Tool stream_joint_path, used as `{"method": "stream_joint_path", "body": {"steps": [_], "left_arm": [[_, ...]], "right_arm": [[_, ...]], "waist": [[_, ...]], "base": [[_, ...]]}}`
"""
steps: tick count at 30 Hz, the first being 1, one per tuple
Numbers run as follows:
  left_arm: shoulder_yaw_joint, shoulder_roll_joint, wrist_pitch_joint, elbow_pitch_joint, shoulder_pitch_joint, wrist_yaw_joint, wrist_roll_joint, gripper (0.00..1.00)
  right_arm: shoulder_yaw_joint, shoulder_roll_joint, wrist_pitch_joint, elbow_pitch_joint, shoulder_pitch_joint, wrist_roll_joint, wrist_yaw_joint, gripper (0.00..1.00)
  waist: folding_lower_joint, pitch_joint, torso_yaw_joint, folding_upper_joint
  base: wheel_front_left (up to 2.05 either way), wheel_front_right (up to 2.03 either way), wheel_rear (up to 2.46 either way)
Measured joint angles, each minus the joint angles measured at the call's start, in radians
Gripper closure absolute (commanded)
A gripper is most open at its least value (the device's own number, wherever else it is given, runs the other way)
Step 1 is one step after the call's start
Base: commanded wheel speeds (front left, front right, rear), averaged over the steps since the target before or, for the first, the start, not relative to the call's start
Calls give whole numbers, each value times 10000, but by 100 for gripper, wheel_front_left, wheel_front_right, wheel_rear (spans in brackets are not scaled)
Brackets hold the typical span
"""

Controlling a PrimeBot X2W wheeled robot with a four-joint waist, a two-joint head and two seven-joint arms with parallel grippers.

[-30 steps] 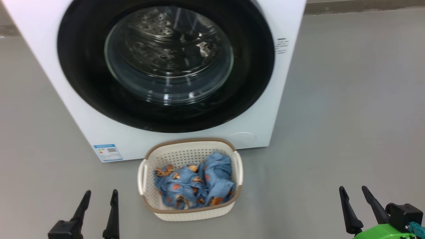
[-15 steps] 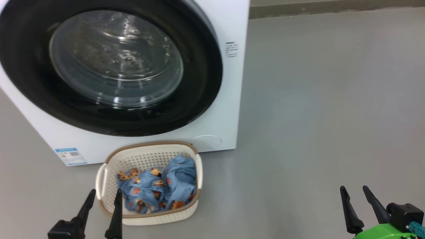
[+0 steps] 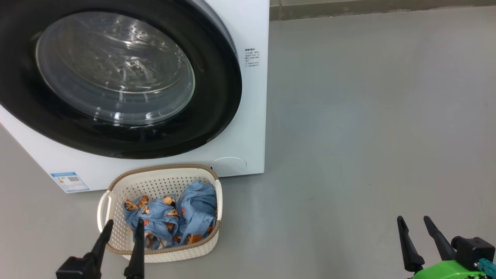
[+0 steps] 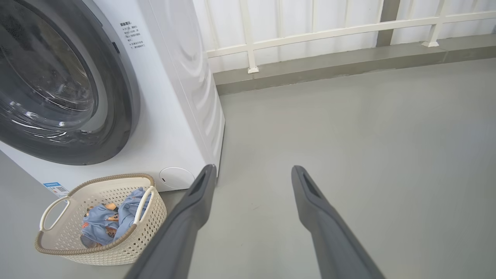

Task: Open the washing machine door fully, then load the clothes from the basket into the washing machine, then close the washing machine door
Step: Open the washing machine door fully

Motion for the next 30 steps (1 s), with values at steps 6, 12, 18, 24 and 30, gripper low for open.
{"method": "stream_joint_path", "body": {"steps": [6, 12, 18, 24, 30], "left_arm": [[-75, -104, 0, -75, -1, -4, -52, 0], [-222, -142, -2, -199, -30, -10, -140, 0], [-433, -165, 0, -236, -382, -10, -215, 0], [-715, -186, -2, -307, -766, -10, -378, 0], [-953, -207, -2, -336, -1127, -10, -656, 0]], "right_arm": [[130, 169, 0, -96, -308, 600, 0, 100], [309, 190, -2, -435, -1804, 1756, 0, 100], [219, 244, -4, -539, -3587, 3267, 0, 100], [752, -17, -77, -771, -5230, 4337, 0, 100], [1398, -472, -79, -662, -6515, 6771, 0, 100]], "waist": [[0, 127, 49, 0], [0, 422, 119, 0], [0, 765, 331, 0], [0, 1158, 659, 0], [0, 1608, 1039, 0]], "base": [[0, 0, 0], [0, 0, 0], [0, 0, 0], [0, 0, 0], [0, 0, 0]]}}
